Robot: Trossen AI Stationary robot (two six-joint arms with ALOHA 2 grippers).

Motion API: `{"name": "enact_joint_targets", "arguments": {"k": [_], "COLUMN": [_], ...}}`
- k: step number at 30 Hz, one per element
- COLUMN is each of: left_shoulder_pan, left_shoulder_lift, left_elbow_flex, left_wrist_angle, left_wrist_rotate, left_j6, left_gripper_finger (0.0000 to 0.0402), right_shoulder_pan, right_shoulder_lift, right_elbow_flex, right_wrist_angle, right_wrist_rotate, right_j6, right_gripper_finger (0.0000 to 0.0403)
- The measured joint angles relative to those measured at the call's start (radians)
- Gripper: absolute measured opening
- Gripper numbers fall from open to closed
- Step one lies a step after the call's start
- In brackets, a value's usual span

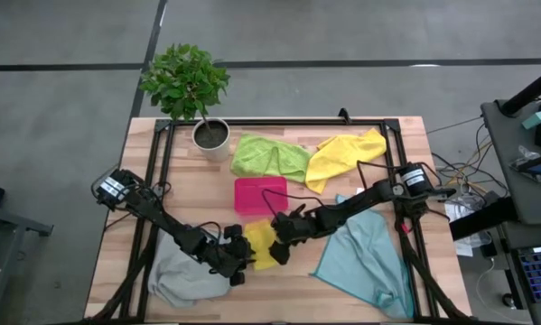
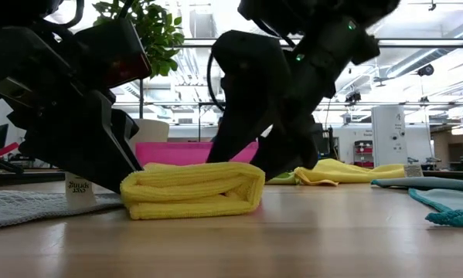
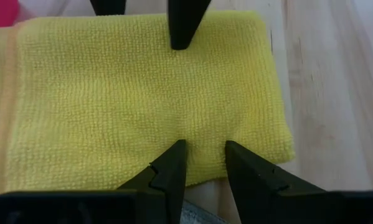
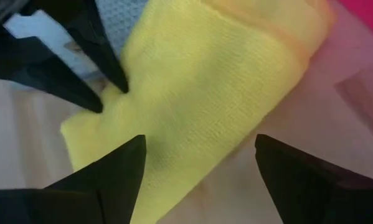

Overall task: Fold microfiber towels
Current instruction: Put the folded yellow microfiber cloth into the pink bin

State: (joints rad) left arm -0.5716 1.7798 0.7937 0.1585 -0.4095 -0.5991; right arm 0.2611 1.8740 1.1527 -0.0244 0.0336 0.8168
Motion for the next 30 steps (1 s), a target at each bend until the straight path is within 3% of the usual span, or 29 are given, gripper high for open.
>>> {"name": "enact_joint_targets", "arguments": {"k": [11, 18, 22, 30], "left_shoulder_pan": [0.0, 0.0, 0.0, 0.0], "left_shoulder_lift": [0.0, 0.0, 0.0, 0.0], "left_elbow_flex": [-0.001, -0.002, -0.003, -0.003], "left_wrist_angle": [-0.001, -0.002, -0.001, -0.001], "left_wrist_rotate": [0.0, 0.0, 0.0, 0.0], "left_j6": [0.002, 0.002, 0.003, 0.003], "left_gripper_finger": [0.01, 0.01, 0.01, 0.01], "right_shoulder_pan": [-0.014, -0.013, -0.013, -0.015], "right_shoulder_lift": [0.01, 0.069, 0.063, 0.06], "right_elbow_flex": [-0.128, -0.132, -0.129, -0.129], "right_wrist_angle": [0.306, 0.448, 0.447, 0.46], "right_wrist_rotate": [-0.035, -0.022, -0.016, -0.016], "right_j6": [0.094, 0.101, 0.08, 0.01], "right_gripper_finger": [0.0288, 0.0257, 0.0198, 0.0029]}}
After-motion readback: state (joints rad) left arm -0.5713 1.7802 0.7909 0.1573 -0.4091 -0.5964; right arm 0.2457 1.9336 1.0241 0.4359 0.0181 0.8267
